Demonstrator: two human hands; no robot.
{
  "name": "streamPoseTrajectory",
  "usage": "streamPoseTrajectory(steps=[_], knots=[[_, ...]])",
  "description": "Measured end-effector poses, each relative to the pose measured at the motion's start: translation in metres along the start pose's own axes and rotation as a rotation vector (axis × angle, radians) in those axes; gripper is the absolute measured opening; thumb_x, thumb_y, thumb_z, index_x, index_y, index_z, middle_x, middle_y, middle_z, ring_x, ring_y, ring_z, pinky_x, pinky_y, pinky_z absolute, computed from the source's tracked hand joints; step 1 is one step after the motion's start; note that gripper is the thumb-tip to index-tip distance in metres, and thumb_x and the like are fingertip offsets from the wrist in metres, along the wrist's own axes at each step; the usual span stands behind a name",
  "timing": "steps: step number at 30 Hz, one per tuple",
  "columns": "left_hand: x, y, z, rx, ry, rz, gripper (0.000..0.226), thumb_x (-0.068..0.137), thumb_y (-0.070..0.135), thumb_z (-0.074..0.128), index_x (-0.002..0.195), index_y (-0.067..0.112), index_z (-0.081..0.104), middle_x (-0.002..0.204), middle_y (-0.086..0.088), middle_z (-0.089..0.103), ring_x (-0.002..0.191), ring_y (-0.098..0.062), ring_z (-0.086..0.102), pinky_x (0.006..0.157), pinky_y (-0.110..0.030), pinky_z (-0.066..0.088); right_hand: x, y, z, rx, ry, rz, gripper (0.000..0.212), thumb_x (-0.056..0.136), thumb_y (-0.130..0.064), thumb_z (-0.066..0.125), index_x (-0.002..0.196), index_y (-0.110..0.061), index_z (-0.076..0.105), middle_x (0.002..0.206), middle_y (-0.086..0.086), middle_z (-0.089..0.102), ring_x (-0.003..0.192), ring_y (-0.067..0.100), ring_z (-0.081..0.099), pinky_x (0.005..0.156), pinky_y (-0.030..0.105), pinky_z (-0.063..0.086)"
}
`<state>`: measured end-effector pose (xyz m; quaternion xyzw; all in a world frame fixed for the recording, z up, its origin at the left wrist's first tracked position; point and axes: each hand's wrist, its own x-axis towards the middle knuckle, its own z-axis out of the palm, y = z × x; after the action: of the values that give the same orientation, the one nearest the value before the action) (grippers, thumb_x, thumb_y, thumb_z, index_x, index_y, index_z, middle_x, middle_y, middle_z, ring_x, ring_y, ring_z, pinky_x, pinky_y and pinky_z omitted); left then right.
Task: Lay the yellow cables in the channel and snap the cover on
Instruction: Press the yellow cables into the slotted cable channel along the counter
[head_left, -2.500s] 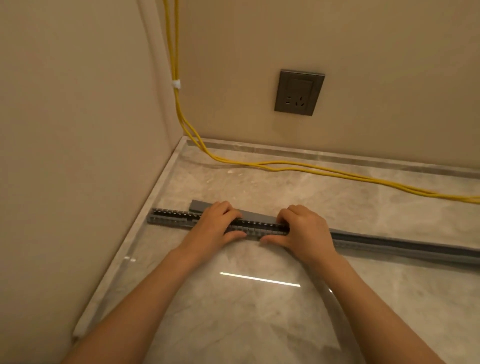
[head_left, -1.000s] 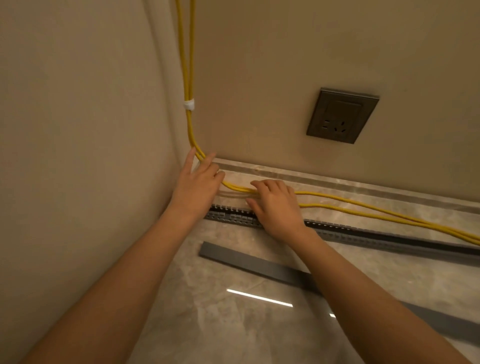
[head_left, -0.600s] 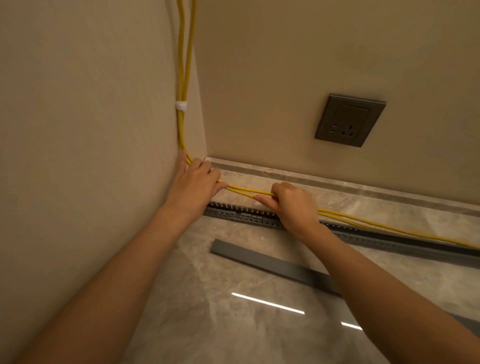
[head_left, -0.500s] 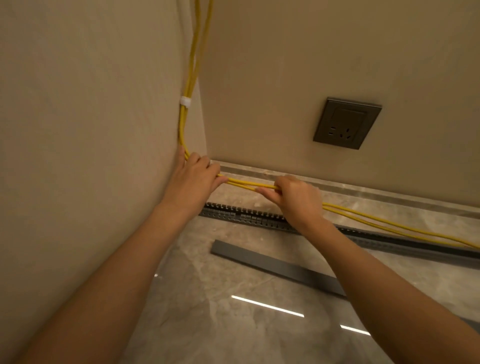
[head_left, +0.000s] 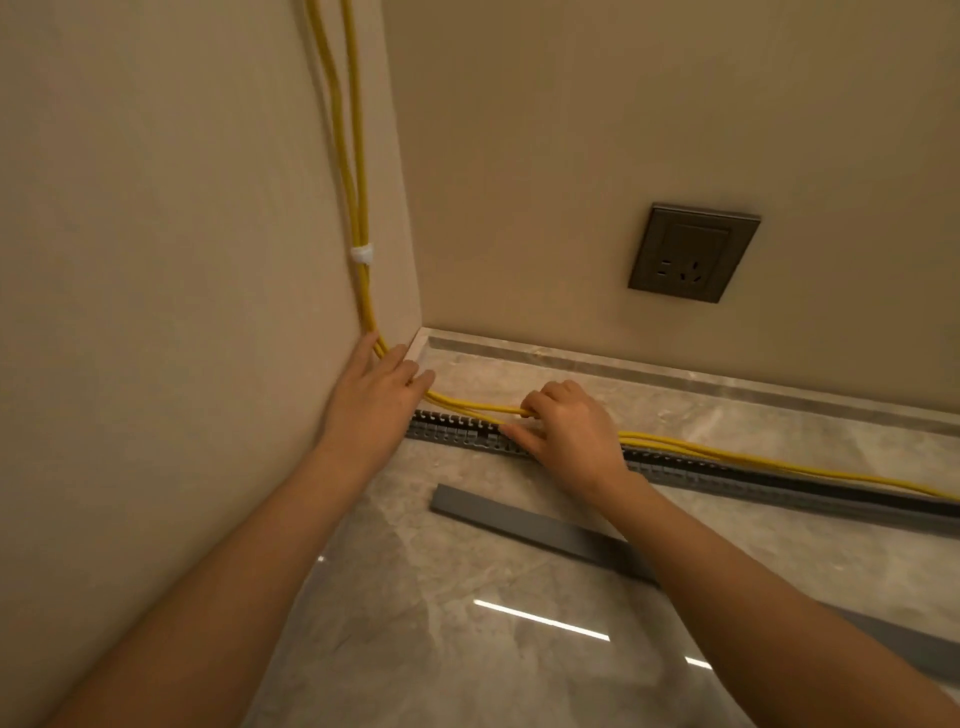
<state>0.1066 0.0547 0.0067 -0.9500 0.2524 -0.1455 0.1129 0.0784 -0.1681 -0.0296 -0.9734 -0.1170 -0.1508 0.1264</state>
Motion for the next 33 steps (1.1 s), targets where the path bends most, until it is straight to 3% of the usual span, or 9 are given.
streamPoseTrajectory(steps=[3, 5, 8, 11, 20, 24, 27, 30, 33], knots=[[-0.002, 0.007, 0.009, 0.103, -0.03, 0.014, 0.046, 0.097, 0.013, 0.029, 0.143, 0.01, 0.03, 0.15, -0.009, 0.033, 0.143, -0.025, 0.018, 0.116, -0.049, 0.0, -0.005, 0.005, 0.003, 0.053, -0.049, -0.011, 0.045, 0.082, -0.054, 0.057, 0.107, -0.017, 0.062, 0.099, 0.003, 0.063, 0.091, 0.024, 0.056, 0.074, 0.035, 0.043], [-0.002, 0.013, 0.011, 0.149, -0.044, 0.035, 0.044, 0.099, 0.015, 0.028, 0.142, 0.009, 0.031, 0.151, -0.01, 0.031, 0.143, -0.026, 0.016, 0.116, -0.05, 0.003, -0.008, 0.007, 0.003, 0.06, -0.097, -0.009, 0.049, 0.079, -0.058, 0.058, 0.111, -0.021, 0.059, 0.1, 0.001, 0.063, 0.091, 0.022, 0.057, 0.072, 0.034, 0.044], [-0.002, 0.016, 0.007, 0.133, 0.043, 0.028, 0.034, 0.093, 0.022, 0.05, 0.124, 0.009, 0.057, 0.129, -0.01, 0.059, 0.133, -0.027, 0.04, 0.112, -0.051, 0.021, -0.014, 0.011, 0.004, 0.023, -0.116, -0.012, 0.046, 0.081, -0.055, 0.058, 0.115, -0.024, 0.056, 0.101, -0.001, 0.063, 0.092, 0.02, 0.056, 0.072, 0.033, 0.043], [-0.001, 0.013, 0.005, 0.114, 0.093, 0.023, 0.03, 0.084, 0.029, 0.065, 0.106, 0.009, 0.068, 0.108, -0.008, 0.07, 0.121, -0.026, 0.055, 0.107, -0.049, 0.033, -0.015, 0.016, -0.001, 0.047, -0.11, 0.018, 0.044, 0.081, -0.053, 0.059, 0.114, -0.024, 0.056, 0.1, -0.001, 0.062, 0.093, 0.02, 0.056, 0.072, 0.033, 0.044], [-0.001, 0.022, 0.006, 0.091, 0.096, 0.008, 0.027, 0.081, 0.026, 0.069, 0.101, 0.008, 0.071, 0.114, -0.013, 0.068, 0.12, -0.03, 0.055, 0.105, -0.048, 0.036, -0.027, 0.035, -0.017, 0.137, -0.11, 0.023, 0.038, 0.083, -0.042, 0.062, 0.115, -0.02, 0.059, 0.103, 0.001, 0.063, 0.096, 0.018, 0.054, 0.077, 0.032, 0.046], [0.0, 0.025, 0.002, 0.023, 0.106, 0.002, 0.012, 0.074, 0.021, 0.076, 0.081, 0.011, 0.073, 0.091, -0.009, 0.073, 0.108, -0.03, 0.062, 0.102, -0.047, 0.04, -0.022, 0.031, -0.02, 0.147, -0.08, 0.013, 0.032, 0.08, -0.031, 0.069, 0.108, -0.017, 0.064, 0.101, 0.001, 0.064, 0.095, 0.018, 0.05, 0.077, 0.028, 0.041], [0.001, 0.025, 0.0, -0.02, 0.096, -0.008, 0.008, 0.072, 0.02, 0.077, 0.068, 0.014, 0.073, 0.068, -0.004, 0.07, 0.087, -0.027, 0.066, 0.099, -0.042, 0.043, -0.024, 0.028, -0.019, 0.095, -0.027, -0.029, 0.028, 0.078, -0.024, 0.071, 0.104, -0.013, 0.068, 0.097, 0.003, 0.066, 0.091, 0.023, 0.053, 0.073, 0.034, 0.045], [0.004, 0.027, 0.001, -0.01, 0.109, -0.042, 0.008, 0.073, 0.019, 0.075, 0.066, 0.015, 0.073, 0.062, -0.004, 0.067, 0.077, -0.026, 0.062, 0.099, -0.038, 0.032, -0.032, 0.025, -0.014, 0.013, 0.038, -0.092, 0.031, 0.074, -0.015, 0.075, 0.104, -0.01, 0.07, 0.092, 0.007, 0.069, 0.08, 0.03, 0.058, 0.064, 0.038, 0.05], [0.009, 0.031, 0.003, -0.001, 0.019, -0.078, 0.017, 0.087, 0.019, 0.058, 0.081, 0.016, 0.074, 0.077, -0.003, 0.068, 0.094, -0.025, 0.056, 0.103, -0.034, 0.015, -0.038, 0.024, -0.008, -0.072, 0.081, -0.117, 0.033, 0.073, -0.011, 0.077, 0.105, -0.011, 0.07, 0.095, 0.008, 0.07, 0.075, 0.032, 0.06, 0.061, 0.036, 0.052]])
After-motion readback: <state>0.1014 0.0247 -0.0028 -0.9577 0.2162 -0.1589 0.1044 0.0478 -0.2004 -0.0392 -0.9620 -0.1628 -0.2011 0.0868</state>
